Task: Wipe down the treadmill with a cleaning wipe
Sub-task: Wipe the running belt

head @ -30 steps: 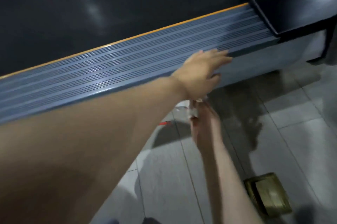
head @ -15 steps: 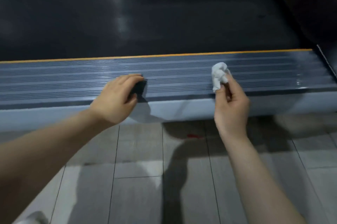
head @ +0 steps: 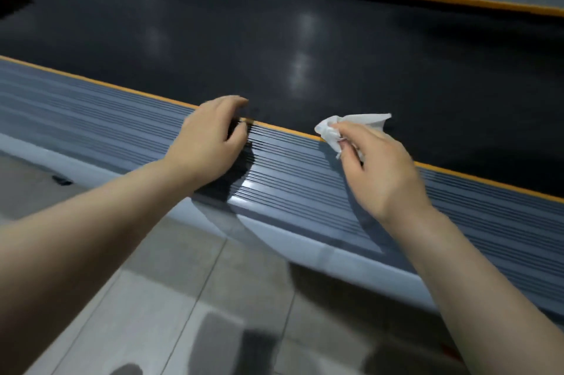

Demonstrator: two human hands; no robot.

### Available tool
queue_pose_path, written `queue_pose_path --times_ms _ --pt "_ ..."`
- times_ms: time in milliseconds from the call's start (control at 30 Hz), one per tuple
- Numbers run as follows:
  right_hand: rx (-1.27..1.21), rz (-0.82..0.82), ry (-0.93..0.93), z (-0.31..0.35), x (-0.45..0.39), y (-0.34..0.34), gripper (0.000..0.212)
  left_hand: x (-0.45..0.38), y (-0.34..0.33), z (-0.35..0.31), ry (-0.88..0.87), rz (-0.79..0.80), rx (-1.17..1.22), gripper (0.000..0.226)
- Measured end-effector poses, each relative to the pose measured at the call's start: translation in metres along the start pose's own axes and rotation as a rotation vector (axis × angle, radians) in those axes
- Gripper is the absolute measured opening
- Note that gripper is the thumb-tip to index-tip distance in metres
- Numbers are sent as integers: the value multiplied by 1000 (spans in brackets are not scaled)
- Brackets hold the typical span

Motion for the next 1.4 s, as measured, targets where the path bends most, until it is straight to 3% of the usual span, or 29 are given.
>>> queue_pose_path --times_ms 233,367,433,600,700,767,833,900,1133,1400 --pt "-80 31 174 119 -62 -93 24 16 73 137 194 -28 -144 43" --pt "75 141 137 128 -60 -138 32 33 66 155 122 140 -177 58" --pt "38 134 55 122 -66 -139 33 28 61 148 89 159 -130 58" --pt "-227 -74 -171 91 -68 -96 34 -24 31 83 -163 227 -27 58" --pt "-27 -430 -331 18 -47 -3 35 -60 -7 38 -320 318 -23 57" --pt "131 -505 -525 -49 -22 53 33 -84 -32 5 -405 350 -2 57" --pt "249 -475 -671 -105 3 84 29 -109 -57 -34 -457 363 50 55" --pt "313 -417 -704 -131 13 87 28 -130 -82 -72 -489 382 92 51" --pt "334 -362 -758 -136 17 86 28 -166 -152 -183 -703 462 55 55" --pt "394 -283 -860 -141 14 86 30 -174 -189 -238 -813 587 8 64"
Point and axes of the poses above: each hand's wrist, its own x-axis away from the middle knuckle, its own y-axis out of the back of the hand, z = x × y, the point moved 10 cm from there along -x, towards the middle knuckle, and after that the axes turned 5 degrees about -y, right-handed, at the moved point
